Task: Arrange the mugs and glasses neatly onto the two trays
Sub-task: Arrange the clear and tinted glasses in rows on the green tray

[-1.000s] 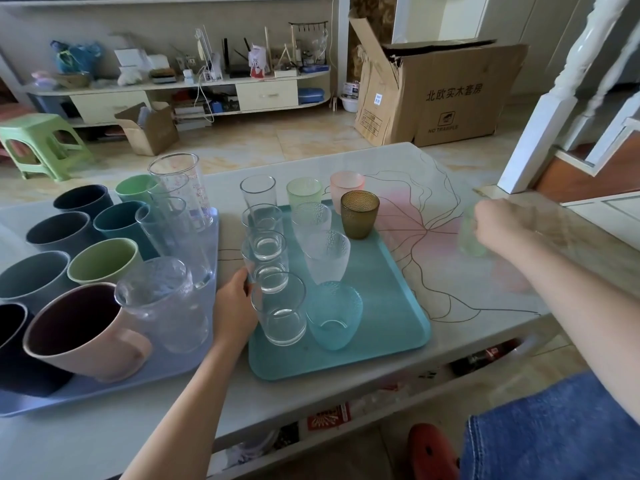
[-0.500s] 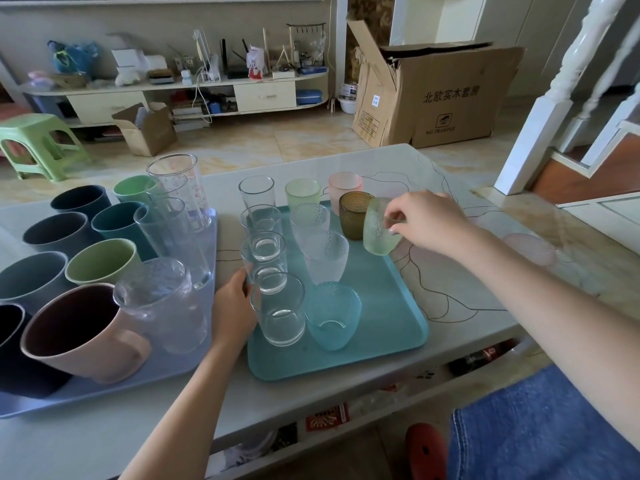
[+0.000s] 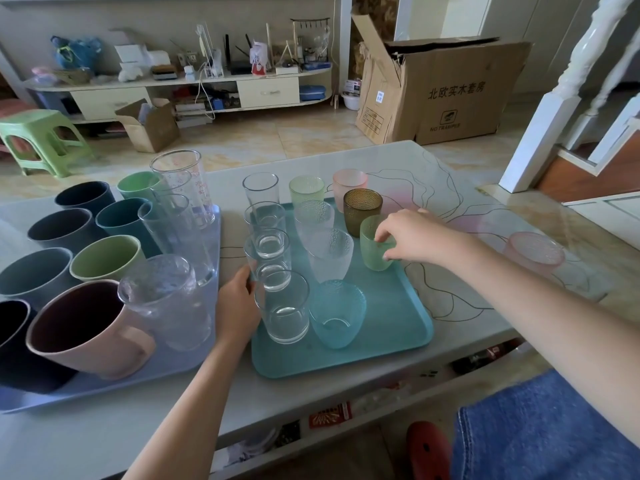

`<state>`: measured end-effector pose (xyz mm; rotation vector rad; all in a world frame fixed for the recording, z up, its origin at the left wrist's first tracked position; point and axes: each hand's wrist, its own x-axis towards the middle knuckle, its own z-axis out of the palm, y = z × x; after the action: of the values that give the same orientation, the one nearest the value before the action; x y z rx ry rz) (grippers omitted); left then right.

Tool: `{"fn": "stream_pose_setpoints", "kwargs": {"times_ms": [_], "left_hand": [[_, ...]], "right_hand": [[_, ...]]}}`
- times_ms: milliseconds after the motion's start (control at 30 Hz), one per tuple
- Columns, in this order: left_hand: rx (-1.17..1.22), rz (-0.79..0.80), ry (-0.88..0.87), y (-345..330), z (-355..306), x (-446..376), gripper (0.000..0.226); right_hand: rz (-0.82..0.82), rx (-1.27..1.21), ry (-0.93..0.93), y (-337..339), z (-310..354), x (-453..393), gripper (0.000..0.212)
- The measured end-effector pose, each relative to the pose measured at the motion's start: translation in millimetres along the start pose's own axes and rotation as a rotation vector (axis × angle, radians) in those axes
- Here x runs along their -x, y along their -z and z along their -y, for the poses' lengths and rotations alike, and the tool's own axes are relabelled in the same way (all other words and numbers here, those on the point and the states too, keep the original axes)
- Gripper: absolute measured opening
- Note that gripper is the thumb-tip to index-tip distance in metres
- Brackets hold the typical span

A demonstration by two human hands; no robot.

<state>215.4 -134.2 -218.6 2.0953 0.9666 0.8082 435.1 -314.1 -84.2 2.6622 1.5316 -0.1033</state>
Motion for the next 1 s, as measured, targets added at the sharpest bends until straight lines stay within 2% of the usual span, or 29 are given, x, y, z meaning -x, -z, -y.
{"fn": "stream_pose_setpoints", "kwargs": {"times_ms": [200,267,400,500,600,700,867,933,1000], "left_hand": [[0.003,0.019,0.003,1.7,-5.2,1.9,0.018],[0.016,0.027,0.007,3.4,-8.1,3.7,0.029],[0.01,0.038,-0.021,5.7,-14.9,7.1,0.041],[0.026,0.038,-0.025,7.3,-18.9,9.1,0.044],[0.01,0.024,-0.03,7.7,-21.4,10.5,0.047],[0.006,0.021,-0.021,8.2,-20.8,11.3,0.046],[-0.031,0.016,-0.021,6.7,-19.5,15.5,0.032],[-0.034,0.01,-0.035,5.5,-19.5,16.0,0.032],[-0.041,0.009,-0.037,4.6,-18.0,15.3,0.033]], "right_hand": [[-0.098,-0.07,0.054,10.3,-21.4,30.0,0.061],[-0.15,-0.059,-0.005,16.9,-35.5,47.5,0.056],[-0.267,-0.075,-0.232,22.8,-83.9,82.0,0.031],[-0.189,-0.039,-0.415,18.4,-115.0,108.3,0.028],[-0.059,-0.074,-0.494,5.9,-130.9,119.8,0.037],[0.005,-0.173,-0.499,-10.7,-139.5,114.7,0.034],[-0.027,-0.133,-0.46,-21.1,-133.9,101.6,0.005],[-0.033,-0.108,-0.431,-16.9,-126.1,97.4,0.004],[-0.036,-0.102,-0.352,-7.5,-111.5,96.1,0.015]]}}
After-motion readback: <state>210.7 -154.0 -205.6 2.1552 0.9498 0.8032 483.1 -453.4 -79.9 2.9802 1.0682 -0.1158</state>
